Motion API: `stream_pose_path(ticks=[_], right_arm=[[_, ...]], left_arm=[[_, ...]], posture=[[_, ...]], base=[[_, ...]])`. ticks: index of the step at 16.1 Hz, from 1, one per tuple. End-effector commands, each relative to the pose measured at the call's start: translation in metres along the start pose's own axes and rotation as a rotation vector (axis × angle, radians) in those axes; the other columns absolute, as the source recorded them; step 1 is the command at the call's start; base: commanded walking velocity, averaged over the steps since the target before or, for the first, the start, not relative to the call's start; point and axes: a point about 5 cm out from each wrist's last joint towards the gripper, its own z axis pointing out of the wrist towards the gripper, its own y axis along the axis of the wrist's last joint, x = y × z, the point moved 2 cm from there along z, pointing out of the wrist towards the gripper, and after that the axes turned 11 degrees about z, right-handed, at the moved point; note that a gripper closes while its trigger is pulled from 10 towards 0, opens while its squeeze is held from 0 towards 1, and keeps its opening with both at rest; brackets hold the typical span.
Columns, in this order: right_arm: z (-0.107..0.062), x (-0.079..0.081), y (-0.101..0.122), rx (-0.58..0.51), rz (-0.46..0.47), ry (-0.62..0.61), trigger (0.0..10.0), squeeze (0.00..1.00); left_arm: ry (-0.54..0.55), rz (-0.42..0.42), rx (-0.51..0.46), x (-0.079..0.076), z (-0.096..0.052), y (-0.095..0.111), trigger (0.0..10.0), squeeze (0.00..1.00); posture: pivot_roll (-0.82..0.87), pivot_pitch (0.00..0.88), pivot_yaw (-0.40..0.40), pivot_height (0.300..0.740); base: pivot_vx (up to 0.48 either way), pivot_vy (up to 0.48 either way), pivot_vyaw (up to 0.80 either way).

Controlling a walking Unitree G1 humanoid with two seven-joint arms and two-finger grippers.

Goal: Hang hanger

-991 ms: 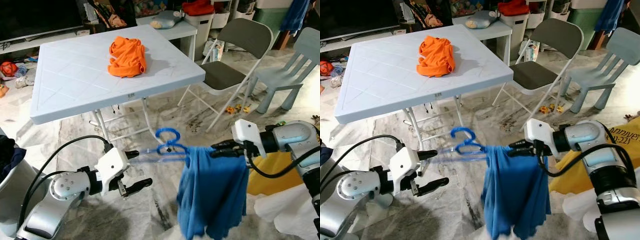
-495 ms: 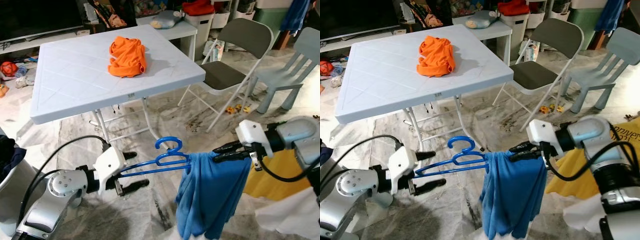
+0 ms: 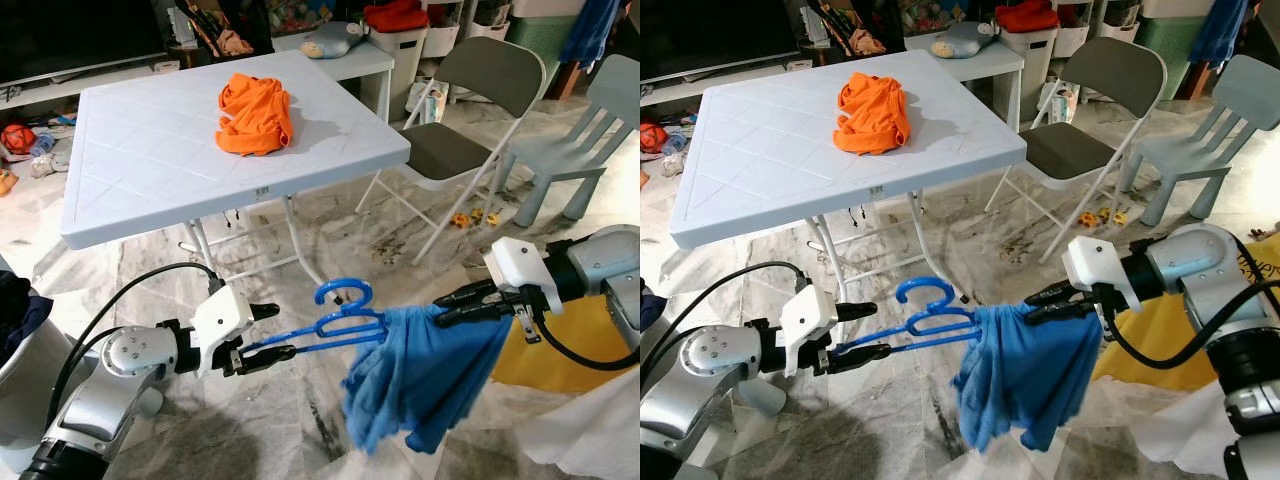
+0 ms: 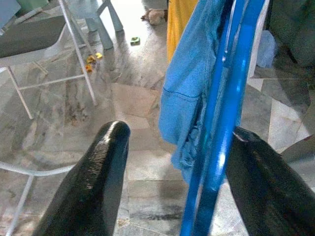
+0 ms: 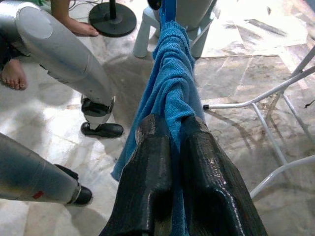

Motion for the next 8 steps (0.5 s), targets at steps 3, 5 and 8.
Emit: stream_pose_path(ticks=[3, 5, 8], right_arm=[[0.001, 0.001, 0.006, -0.009, -0.028, 0.022, 10.0, 0.0], [0.002, 0.0, 0.007, -0.019, -0.031, 0.021, 10.0, 0.0], [0.003, -0.002, 0.011, -0.041, -0.038, 0.013, 10.0, 0.0]], left_arm=[[-0.034, 0.018, -0.014, 0.0, 0.004, 0.004, 0.0, 0.0], [-0.06, 0.005, -0.012, -0.004, 0.006, 0.002, 0.0, 0.0], [-0.085, 0.004, -0.017, -0.008, 0.009, 0.001, 0.0, 0.0]], posture=[[-0.08, 0.0, 0.06, 0.74], [-0.08, 0.0, 0.06, 0.74], [-0.07, 0.0, 0.065, 0.74]], base=[[0.0, 0.0, 0.0], [0.0, 0.0, 0.0], [0.0, 0.0, 0.0]])
